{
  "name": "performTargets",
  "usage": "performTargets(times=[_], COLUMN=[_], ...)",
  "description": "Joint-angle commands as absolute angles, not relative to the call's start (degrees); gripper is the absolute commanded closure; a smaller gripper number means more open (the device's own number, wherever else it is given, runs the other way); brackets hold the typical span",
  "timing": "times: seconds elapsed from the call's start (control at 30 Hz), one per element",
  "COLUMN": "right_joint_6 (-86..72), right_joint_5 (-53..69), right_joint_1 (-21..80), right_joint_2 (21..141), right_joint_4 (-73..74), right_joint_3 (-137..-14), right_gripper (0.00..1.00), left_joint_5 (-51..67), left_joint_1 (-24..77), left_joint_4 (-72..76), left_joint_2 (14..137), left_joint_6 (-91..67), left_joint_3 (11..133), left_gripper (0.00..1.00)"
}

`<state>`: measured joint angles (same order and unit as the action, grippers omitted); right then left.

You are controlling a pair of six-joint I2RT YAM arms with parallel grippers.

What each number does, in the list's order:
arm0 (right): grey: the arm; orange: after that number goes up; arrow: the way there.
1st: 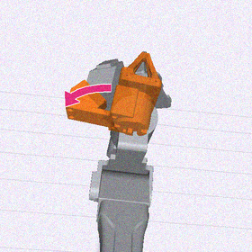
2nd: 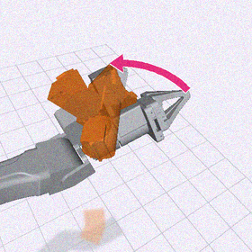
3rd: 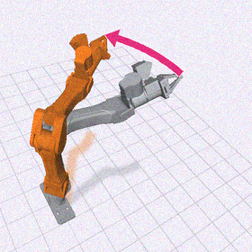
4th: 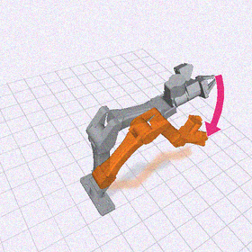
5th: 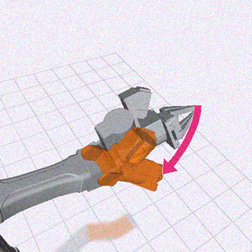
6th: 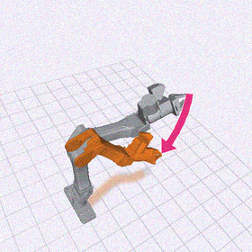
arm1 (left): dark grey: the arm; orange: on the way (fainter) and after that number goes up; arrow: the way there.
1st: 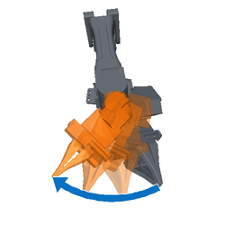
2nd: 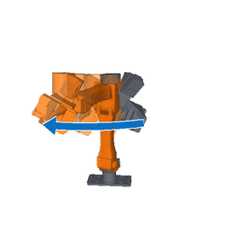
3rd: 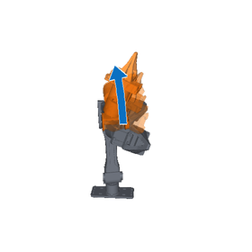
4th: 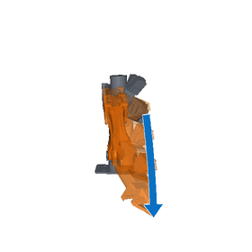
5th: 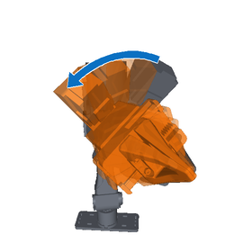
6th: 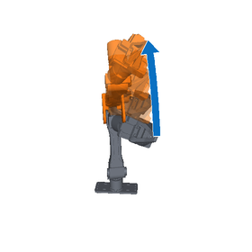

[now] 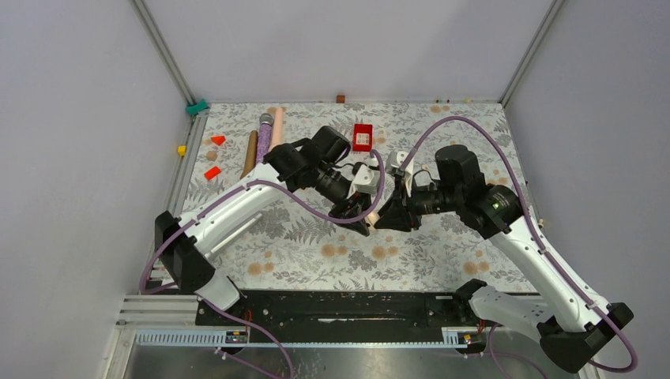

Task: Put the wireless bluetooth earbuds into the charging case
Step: Open the charging case.

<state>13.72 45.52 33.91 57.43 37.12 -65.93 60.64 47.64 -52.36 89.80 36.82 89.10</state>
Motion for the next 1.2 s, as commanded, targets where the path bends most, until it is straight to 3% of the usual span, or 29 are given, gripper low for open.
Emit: performTargets(times=[0.0,1.17], right_joint_6=[15.74,19.97], right_joint_5=[44.44,46.52], right_joint_1=[33.4,33.37], right_joint_2=[56.94,57.45], right_joint_4=[38.29,42.52], right_joint_3=[-68.99,-69.13], right_gripper=[0.79,0.8], left_joint_5=[60.24,60.79], left_joint_1=[48.24,48.17], left_joint_4=[-52.31,-52.3], left_joint_2=[88.86,89.3], left_joint_6=[38.29,36.85], left_joint_3=[88.54,90.43], left_gripper=[0.63,0.55])
